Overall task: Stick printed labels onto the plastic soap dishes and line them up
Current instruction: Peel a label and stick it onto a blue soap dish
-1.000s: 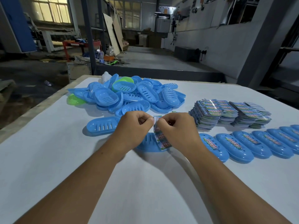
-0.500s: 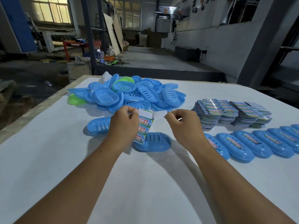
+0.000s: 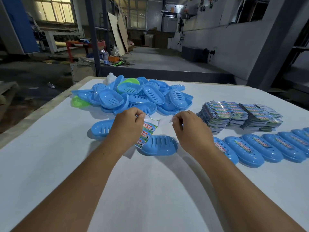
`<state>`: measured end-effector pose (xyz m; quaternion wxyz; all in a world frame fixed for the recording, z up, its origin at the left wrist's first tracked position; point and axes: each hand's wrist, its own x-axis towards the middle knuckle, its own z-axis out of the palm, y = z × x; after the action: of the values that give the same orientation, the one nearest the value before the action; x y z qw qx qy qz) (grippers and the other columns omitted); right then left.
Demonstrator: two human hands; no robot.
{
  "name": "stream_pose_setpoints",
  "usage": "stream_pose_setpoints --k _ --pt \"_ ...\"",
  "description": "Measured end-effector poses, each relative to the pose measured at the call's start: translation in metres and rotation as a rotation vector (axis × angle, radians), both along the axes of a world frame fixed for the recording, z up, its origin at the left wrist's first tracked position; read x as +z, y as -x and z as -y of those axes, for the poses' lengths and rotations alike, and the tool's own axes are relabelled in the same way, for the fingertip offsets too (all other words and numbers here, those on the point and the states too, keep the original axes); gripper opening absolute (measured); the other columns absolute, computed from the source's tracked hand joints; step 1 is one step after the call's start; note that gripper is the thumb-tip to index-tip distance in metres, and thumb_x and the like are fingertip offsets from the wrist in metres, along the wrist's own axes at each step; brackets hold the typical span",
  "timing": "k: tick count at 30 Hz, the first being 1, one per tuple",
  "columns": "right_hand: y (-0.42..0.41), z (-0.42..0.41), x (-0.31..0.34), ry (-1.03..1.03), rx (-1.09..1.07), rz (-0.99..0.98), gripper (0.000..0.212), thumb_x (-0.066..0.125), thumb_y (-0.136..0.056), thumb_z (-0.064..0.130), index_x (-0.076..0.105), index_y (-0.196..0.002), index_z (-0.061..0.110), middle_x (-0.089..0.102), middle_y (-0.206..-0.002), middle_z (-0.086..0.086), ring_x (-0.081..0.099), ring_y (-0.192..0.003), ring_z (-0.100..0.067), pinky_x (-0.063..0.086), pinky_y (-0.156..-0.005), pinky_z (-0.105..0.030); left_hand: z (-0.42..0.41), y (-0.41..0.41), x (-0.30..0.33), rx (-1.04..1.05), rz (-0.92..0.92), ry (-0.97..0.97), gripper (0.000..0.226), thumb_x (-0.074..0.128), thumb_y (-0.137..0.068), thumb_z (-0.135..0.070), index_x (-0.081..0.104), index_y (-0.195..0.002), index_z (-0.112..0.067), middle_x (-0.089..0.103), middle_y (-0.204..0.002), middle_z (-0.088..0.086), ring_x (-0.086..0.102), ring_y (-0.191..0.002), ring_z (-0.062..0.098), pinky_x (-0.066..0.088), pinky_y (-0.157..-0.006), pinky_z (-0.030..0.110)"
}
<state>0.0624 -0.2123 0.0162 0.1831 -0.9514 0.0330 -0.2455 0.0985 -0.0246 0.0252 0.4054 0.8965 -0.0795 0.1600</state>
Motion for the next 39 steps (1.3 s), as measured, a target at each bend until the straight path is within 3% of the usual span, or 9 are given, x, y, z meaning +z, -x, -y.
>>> stream_pose_setpoints --k 7,15,20,24,27,33,36,39 --pt "0.000 0.000 0.000 0.047 -0.015 -0.020 0.031 0.035 -0.106 0.037 0.062 -0.109 0.022 0.059 -0.109 0.004 0.060 -0.096 -0.025 0.049 -0.076 -0.039 -0.004 0.001 0.004 -0.008 -0.031 -0.017 0.017 0.055 -0.100 -0.027 0.068 -0.099 -0.017 0.073 -0.095 0.004 0.066 -0.090 0.024 0.053 -0.082 0.038" --pt "0.001 -0.001 0.000 0.085 -0.058 -0.056 0.029 0.035 -0.106 0.035 0.059 -0.109 0.019 0.058 -0.109 0.001 0.060 -0.094 -0.028 0.047 -0.073 -0.038 -0.017 0.002 0.007 0.064 -0.051 -0.176 0.019 0.053 -0.098 -0.023 0.069 -0.093 -0.014 0.069 -0.084 0.004 0.064 -0.089 0.028 0.051 -0.077 0.036" --pt "0.001 0.000 0.002 0.003 -0.064 -0.050 0.030 0.037 -0.104 0.033 0.061 -0.096 0.016 0.059 -0.098 -0.001 0.057 -0.092 -0.027 0.047 -0.073 -0.038 -0.033 -0.001 0.008 0.195 -0.056 -0.331 0.016 0.052 -0.098 -0.026 0.067 -0.095 -0.021 0.069 -0.091 0.005 0.066 -0.085 0.029 0.056 -0.077 0.039" --pt "0.003 -0.005 0.004 -0.111 -0.064 -0.031 0.027 0.046 -0.091 0.031 0.062 -0.076 0.016 0.065 -0.078 0.002 0.060 -0.077 -0.027 0.050 -0.064 -0.036 -0.045 0.002 0.008 0.212 -0.153 -0.569 0.009 0.058 -0.091 -0.029 0.059 -0.099 -0.029 0.063 -0.096 -0.002 0.060 -0.085 0.023 0.045 -0.070 0.032" --pt "0.005 -0.007 0.005 -0.167 -0.062 -0.003 0.027 0.049 -0.085 0.032 0.065 -0.072 0.013 0.065 -0.069 -0.001 0.061 -0.072 -0.028 0.054 -0.063 -0.036 -0.050 0.006 0.011 0.234 -0.203 -0.735 0.011 0.058 -0.087 -0.028 0.057 -0.098 -0.026 0.060 -0.090 -0.002 0.059 -0.083 0.021 0.043 -0.066 0.031" --pt "0.006 -0.010 0.004 -0.224 -0.041 0.029 0.026 0.053 -0.082 0.032 0.061 -0.063 0.017 0.061 -0.061 0.004 0.058 -0.065 -0.021 0.044 -0.055 -0.030 -0.058 0.013 0.018 0.355 -0.266 -0.916 0.014 0.058 -0.088 -0.030 0.046 -0.093 -0.024 0.047 -0.076 -0.003 0.045 -0.062 0.014 0.027 -0.051 0.027" --pt "0.007 -0.013 0.005 -0.253 -0.034 0.040 0.024 0.054 -0.081 0.032 0.060 -0.062 0.020 0.062 -0.061 0.007 0.058 -0.065 -0.017 0.044 -0.056 -0.029 -0.058 0.014 0.019 0.417 -0.245 -0.925 0.018 0.059 -0.090 -0.035 0.046 -0.095 -0.023 0.049 -0.076 -0.001 0.045 -0.061 0.015 0.027 -0.050 0.027" --pt "0.010 -0.017 0.007 -0.262 -0.032 0.062 0.023 0.056 -0.080 0.031 0.059 -0.061 0.021 0.061 -0.061 0.008 0.058 -0.064 -0.016 0.047 -0.059 -0.030 -0.050 0.012 0.018 0.350 -0.091 -0.606 0.013 0.057 -0.091 -0.038 0.060 -0.096 -0.026 0.063 -0.086 -0.002 0.061 -0.077 0.020 0.043 -0.064 0.029"
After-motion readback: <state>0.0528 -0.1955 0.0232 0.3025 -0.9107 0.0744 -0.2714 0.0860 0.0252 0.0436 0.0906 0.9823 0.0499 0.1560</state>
